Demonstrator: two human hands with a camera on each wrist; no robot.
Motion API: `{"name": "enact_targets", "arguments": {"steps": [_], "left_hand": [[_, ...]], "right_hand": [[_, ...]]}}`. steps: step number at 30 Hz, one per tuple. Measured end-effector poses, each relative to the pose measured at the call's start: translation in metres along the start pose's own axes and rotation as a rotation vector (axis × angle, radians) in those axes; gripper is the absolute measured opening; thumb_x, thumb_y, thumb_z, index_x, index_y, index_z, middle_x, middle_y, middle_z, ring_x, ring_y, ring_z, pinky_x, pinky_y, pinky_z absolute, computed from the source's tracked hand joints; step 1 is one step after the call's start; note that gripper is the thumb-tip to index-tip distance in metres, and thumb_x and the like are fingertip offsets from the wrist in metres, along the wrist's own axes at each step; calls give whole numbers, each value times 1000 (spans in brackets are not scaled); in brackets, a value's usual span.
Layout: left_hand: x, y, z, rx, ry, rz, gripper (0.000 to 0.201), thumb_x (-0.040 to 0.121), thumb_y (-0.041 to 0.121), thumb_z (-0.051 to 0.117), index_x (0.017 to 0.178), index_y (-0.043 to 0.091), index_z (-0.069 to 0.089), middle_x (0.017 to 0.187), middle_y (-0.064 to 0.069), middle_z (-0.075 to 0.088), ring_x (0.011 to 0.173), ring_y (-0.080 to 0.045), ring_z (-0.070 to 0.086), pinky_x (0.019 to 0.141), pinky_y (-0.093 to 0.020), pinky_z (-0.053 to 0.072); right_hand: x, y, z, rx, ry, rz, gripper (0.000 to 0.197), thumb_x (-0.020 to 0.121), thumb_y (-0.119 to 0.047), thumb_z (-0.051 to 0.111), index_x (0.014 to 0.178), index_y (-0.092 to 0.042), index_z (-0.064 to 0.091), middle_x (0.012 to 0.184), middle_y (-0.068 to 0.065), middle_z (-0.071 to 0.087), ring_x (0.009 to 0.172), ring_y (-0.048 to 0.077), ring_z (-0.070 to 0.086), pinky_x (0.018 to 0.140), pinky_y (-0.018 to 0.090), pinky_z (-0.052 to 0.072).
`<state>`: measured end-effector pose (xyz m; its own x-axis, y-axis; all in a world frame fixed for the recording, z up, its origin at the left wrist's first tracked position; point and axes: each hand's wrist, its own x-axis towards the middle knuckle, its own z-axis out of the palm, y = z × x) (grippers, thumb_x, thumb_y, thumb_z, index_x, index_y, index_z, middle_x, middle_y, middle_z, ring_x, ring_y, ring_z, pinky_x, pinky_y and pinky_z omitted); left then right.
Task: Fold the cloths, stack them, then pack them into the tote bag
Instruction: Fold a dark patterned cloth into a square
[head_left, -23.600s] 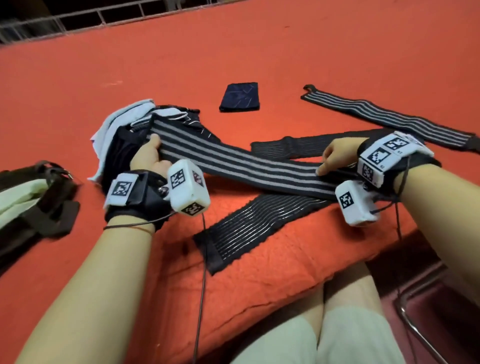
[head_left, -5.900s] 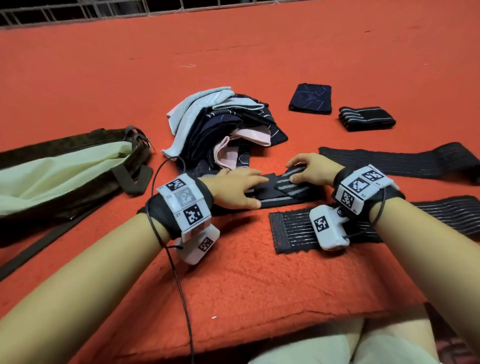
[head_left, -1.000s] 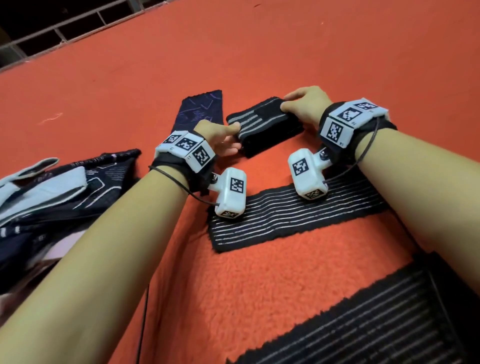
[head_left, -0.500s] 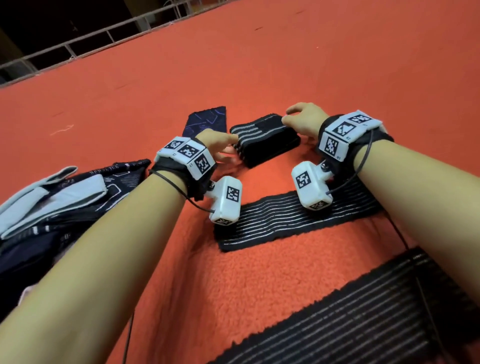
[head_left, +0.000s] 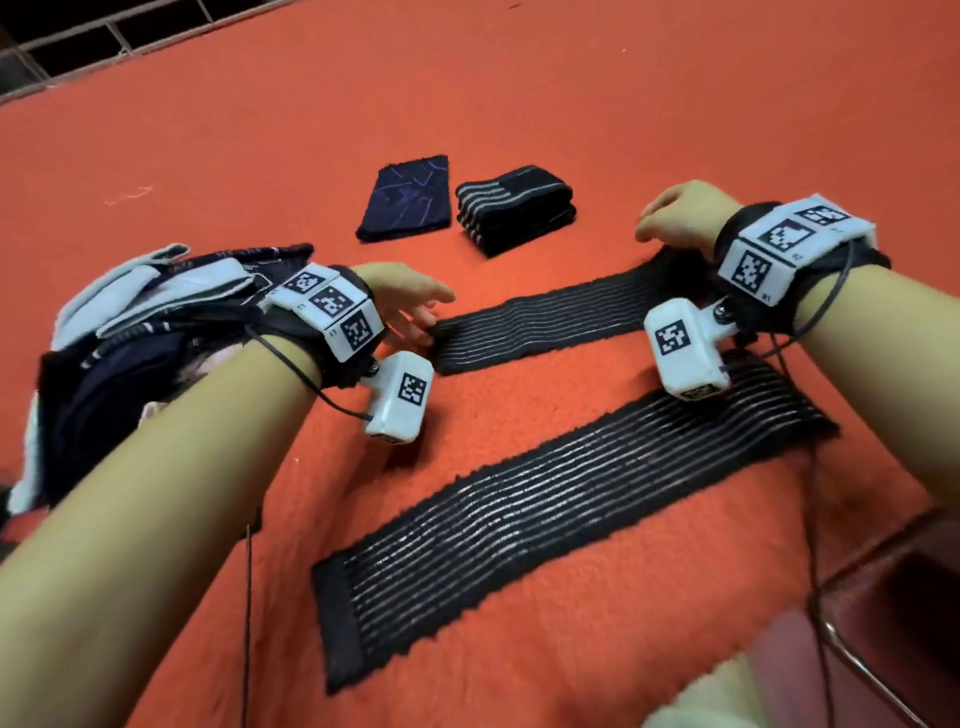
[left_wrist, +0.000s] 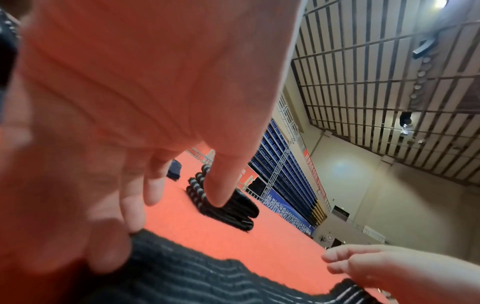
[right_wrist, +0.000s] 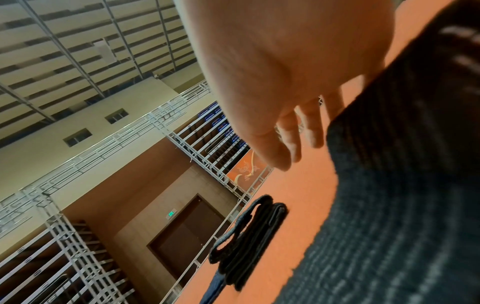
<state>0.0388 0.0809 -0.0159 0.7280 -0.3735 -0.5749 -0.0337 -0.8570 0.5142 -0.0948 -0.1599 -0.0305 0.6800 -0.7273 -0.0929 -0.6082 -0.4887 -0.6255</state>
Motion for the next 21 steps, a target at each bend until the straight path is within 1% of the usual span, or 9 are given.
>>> {"name": "enact_targets", "arguments": {"steps": [2, 4, 7, 9, 12, 14, 17, 19, 21], "left_hand": [[-3, -3, 7, -38, -24, -16, 25, 94, 36, 51, 92, 11, 47, 85, -1, 55, 68, -18, 57, 77, -33, 43], [-6, -1, 15, -69, -42, -41, 27, 96, 39, 47, 98, 12, 44, 87, 0, 52, 70, -15, 53, 71, -29, 42], [-6, 2, 24, -67, -46, -49, 24, 96, 38, 47, 99, 14, 44, 85, 2, 50, 67, -12, 48, 64, -26, 40], [-6, 4, 27, -54, -58, -58, 20, 94, 37, 50, 91, 18, 49, 85, 5, 52, 65, -10, 45, 62, -24, 38], [-1, 5, 32, -31, 2, -40, 16, 93, 29, 56, 83, 17, 53, 88, 5, 57, 63, -9, 42, 59, -21, 43], [2, 3, 36, -35, 98, -6, 21, 89, 28, 62, 95, 8, 59, 98, -4, 58, 75, -15, 52, 73, -28, 50], [5, -1, 37, 148, 214, 40, 51, 82, 35, 68, 115, -3, 59, 114, -19, 62, 105, -34, 60, 90, -39, 49], [5, -1, 37, 71, 173, 31, 47, 81, 31, 71, 112, -3, 59, 104, -20, 62, 95, -33, 62, 86, -39, 51], [0, -1, 39, 12, 43, -9, 38, 81, 25, 71, 106, -2, 60, 94, -19, 62, 80, -31, 60, 72, -39, 50]], "right_hand": [[-9, 10, -2, -43, 35, 58, 30, 78, -24, 67, 103, -8, 68, 111, 13, 66, 102, 27, 60, 89, 33, 47], [-15, 18, -4, -33, 60, 122, 35, 79, -24, 66, 108, -5, 63, 118, 16, 62, 105, 28, 58, 85, 32, 46], [-23, 31, -3, 90, 116, 183, 59, 82, -22, 66, 134, -7, 42, 134, 19, 49, 120, 30, 49, 92, 32, 41], [-28, 38, -2, 142, 126, 169, 66, 84, -20, 64, 142, -12, 33, 137, 16, 47, 124, 30, 47, 94, 30, 39], [-36, 44, -1, 114, 72, 136, 59, 84, -16, 64, 139, -13, 42, 134, 13, 52, 121, 27, 50, 93, 28, 40], [-40, 42, -1, 130, 42, 113, 49, 83, -9, 64, 130, -12, 51, 127, 13, 58, 115, 27, 55, 90, 29, 42], [-43, 37, 0, 198, 41, 89, 46, 82, -4, 61, 127, -14, 55, 123, 13, 61, 104, 25, 59, 89, 30, 45], [-45, 31, 1, 287, 43, 60, 47, 82, -3, 59, 127, -18, 55, 118, 11, 62, 96, 23, 58, 84, 30, 47], [-49, 24, 2, 334, 17, 16, 48, 82, -2, 56, 127, -20, 55, 107, 7, 60, 93, 21, 57, 74, 26, 47]]}}
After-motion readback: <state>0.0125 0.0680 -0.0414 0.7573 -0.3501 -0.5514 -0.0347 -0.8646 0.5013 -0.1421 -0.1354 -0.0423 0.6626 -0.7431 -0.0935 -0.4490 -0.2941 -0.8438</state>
